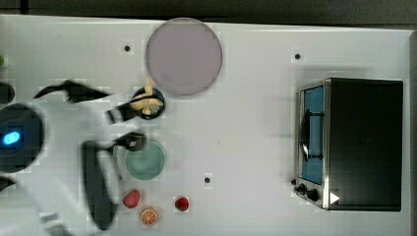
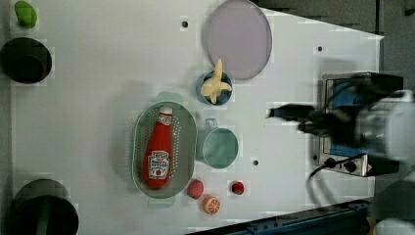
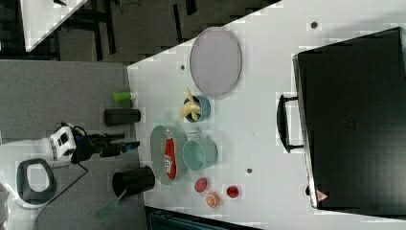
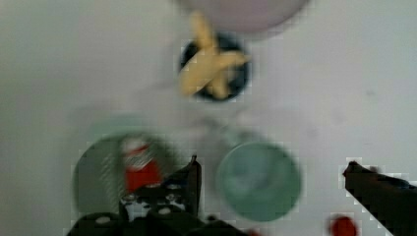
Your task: Pick ketchup from strainer and place it on the table
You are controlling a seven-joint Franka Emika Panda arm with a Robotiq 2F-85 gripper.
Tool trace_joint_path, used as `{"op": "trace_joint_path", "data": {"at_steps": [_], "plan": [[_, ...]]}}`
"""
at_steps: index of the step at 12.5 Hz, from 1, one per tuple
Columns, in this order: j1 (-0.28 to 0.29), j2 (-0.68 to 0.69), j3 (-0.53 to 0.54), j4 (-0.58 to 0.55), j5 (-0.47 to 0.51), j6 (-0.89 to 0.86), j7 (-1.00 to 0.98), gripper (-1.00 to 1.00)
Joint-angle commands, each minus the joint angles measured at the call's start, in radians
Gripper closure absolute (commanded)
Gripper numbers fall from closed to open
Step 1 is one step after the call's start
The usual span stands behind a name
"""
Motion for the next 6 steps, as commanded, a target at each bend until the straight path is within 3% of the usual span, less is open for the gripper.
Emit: {"op": "trace_joint_path", "data": {"at_steps": [1, 6], "plan": [[0.020, 0.000, 0.086, 0.003, -0.005, 0.093, -0.020, -1.00], [0.023, 0.157, 0.239, -0.030, -0.026, 0.188, -0.013, -1.00]]}}
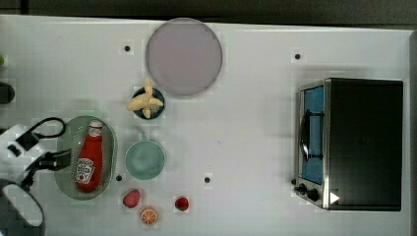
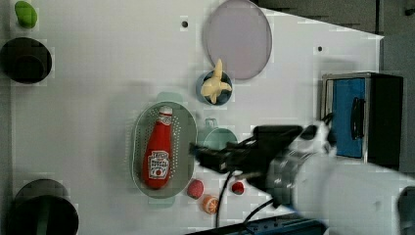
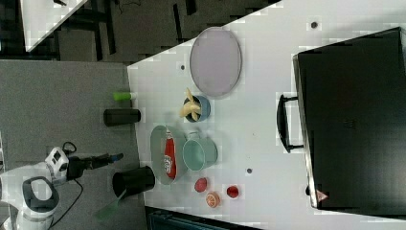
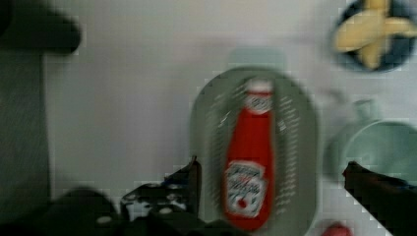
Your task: Pick ketchup from strainer and place it on the table
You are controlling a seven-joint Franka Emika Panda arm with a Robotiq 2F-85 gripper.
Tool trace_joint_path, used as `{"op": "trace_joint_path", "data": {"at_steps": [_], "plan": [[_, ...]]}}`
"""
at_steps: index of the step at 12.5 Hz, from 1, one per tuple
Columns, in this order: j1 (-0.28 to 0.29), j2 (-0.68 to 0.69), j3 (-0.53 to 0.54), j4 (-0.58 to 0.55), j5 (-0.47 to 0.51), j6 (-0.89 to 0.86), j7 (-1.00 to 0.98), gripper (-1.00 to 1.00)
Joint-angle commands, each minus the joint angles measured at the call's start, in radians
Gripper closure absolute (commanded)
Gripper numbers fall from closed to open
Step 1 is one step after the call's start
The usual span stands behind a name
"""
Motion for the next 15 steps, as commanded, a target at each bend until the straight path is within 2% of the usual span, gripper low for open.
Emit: {"op": "trace_joint_path", "data": {"at_steps": [1, 7, 15], "plan": [[-0.026, 0.106, 0.014, -0.033, -0.043, 0.025, 0.009, -1.00], [-0.006, 0.310, 0.018, -0.111, -0.207, 0.213, 0.164, -1.00], [0.008, 0.586, -0.008, -0.103, -0.459, 0.357, 0.374, -1.00]]}}
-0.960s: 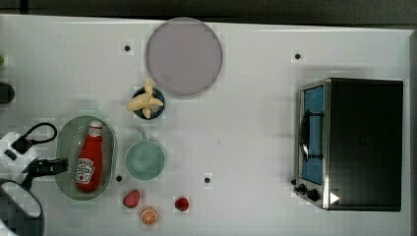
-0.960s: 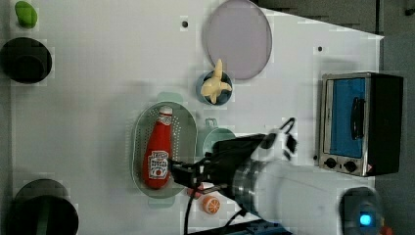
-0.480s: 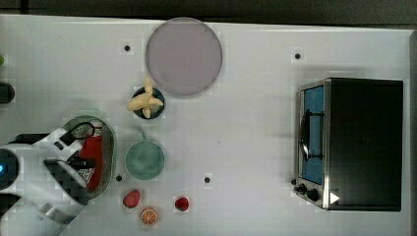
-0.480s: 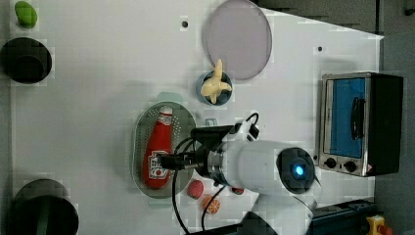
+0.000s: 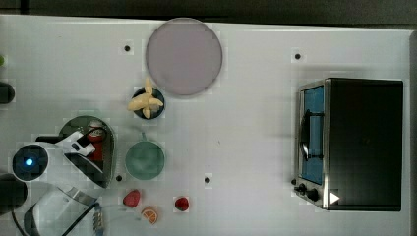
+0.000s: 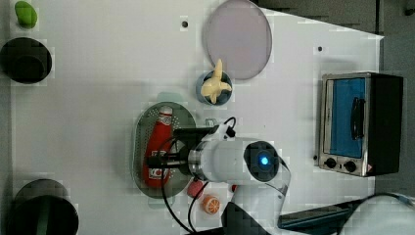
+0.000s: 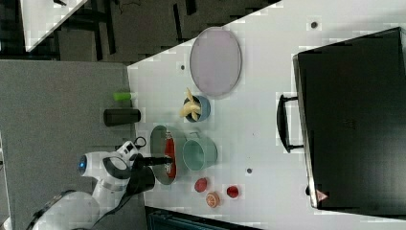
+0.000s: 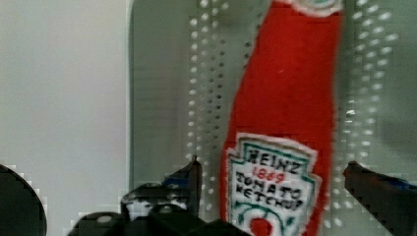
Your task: Pick ketchup from strainer and place it on the table
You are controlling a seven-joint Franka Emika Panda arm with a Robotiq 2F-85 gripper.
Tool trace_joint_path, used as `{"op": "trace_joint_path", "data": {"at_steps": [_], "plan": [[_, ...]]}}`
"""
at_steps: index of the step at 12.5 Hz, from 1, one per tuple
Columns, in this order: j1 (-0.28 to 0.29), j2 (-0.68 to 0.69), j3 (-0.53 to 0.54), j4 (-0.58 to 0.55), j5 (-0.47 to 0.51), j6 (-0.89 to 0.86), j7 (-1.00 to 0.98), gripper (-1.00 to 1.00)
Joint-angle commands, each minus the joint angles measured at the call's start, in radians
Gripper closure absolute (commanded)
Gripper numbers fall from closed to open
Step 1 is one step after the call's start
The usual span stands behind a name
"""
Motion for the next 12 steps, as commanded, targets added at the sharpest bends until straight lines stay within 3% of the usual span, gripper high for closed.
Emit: {"op": "trace_joint_path", "data": {"at_steps": [1, 2, 5, 9, 12], "plan": [[0.022, 0.028, -0.025, 0.015, -0.054, 0.023, 0.130, -1.00], [0.027, 0.044, -0.037, 0.018, -0.079, 0.024, 0.138, -0.91], [0.030, 0.059, -0.041, 0.022, -0.091, 0.038, 0.138, -0.20], [0.011, -0.008, 0.003, 0.022, -0.080, -0.006, 0.138, -0.18], [-0.042, -0.122, 0.092, 0.046, 0.034, -0.123, 0.138, -0.18]]}}
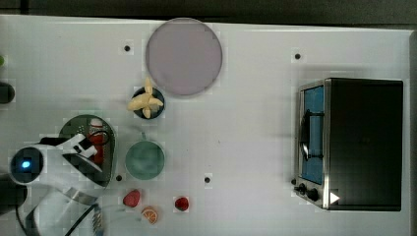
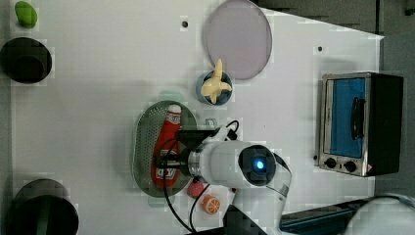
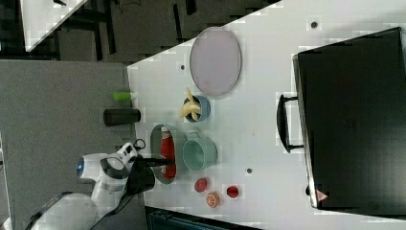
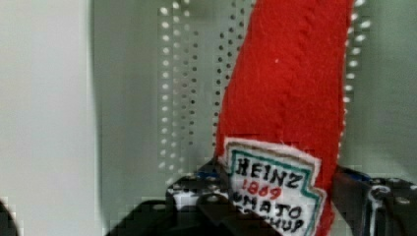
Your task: Pick ketchup from strainer and place it on the table
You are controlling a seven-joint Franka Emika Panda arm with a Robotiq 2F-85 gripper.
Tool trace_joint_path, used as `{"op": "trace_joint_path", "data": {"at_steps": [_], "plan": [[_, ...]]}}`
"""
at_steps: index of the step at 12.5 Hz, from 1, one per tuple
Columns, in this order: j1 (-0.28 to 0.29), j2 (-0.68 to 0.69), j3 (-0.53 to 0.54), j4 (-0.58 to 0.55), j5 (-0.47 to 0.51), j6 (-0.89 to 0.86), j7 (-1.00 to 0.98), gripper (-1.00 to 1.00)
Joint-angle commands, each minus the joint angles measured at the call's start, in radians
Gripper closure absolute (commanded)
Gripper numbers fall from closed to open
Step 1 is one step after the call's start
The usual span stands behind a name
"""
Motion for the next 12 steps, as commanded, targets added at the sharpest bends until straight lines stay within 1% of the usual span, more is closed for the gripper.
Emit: {"op": "trace_joint_path", "data": {"at_steps": [1, 3, 4, 8, 10, 12], "plan": [[-0.044, -0.128, 0.094, 0.065, 0.150, -0.072, 0.044, -0.18], [-0.075, -0.189, 0.124, 0.121, 0.285, -0.124, 0.040, -0.18], [-0.085, -0.211, 0.125, 0.157, 0.322, -0.161, 0.027, -0.18], [-0.138, -0.231, 0.098, 0.331, 0.332, -0.356, 0.017, -0.18], [-0.180, -0.232, 0.075, 0.403, 0.331, -0.459, -0.001, -0.18], [-0.226, -0.236, 0.044, 0.448, 0.326, -0.536, -0.081, -0.18]]}}
